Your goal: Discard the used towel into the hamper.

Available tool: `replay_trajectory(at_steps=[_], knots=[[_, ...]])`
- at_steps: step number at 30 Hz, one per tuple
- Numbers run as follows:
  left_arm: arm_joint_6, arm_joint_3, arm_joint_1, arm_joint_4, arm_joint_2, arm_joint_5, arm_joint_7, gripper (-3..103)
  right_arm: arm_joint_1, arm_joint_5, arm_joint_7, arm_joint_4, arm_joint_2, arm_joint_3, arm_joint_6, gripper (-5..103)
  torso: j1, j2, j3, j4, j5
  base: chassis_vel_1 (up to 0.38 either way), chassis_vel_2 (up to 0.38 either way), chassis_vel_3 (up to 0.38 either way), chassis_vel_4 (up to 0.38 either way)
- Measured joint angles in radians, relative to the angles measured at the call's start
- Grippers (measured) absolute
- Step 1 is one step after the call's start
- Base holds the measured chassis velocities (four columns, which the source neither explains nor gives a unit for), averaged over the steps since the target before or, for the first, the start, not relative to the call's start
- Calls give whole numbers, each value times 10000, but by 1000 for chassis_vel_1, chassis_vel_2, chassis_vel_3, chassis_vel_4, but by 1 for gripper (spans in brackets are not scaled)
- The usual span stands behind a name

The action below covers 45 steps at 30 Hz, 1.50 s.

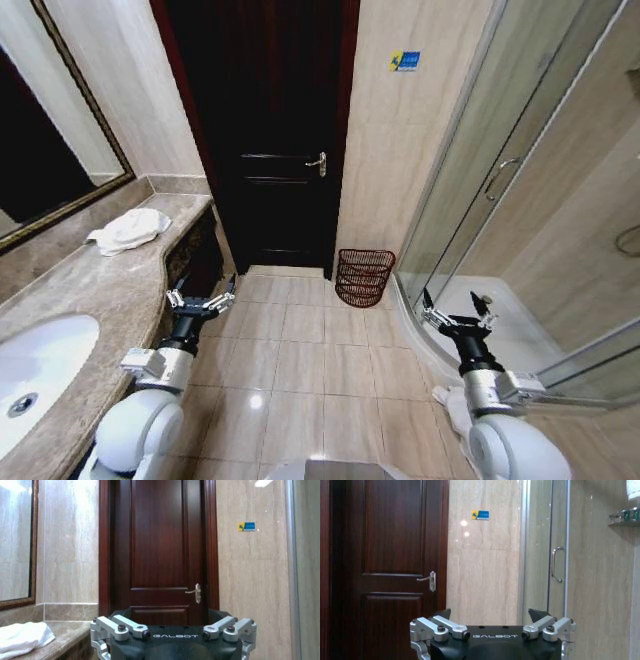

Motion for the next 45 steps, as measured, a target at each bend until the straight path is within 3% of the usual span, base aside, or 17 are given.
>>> replay_trajectory(at_steps=[23, 45], knots=[[-21, -135, 232, -297, -194, 56, -46, 100, -127, 343, 44, 124, -47, 114, 51, 100, 3, -19, -5, -1, 1, -79, 79, 84, -73], [-240, -180, 452, -438, -455, 390, -44, 100, -94, 665, 45, 167, -220, 184, 68, 100, -2, -24, -8, 3, 2, -58, 173, 169, -68]])
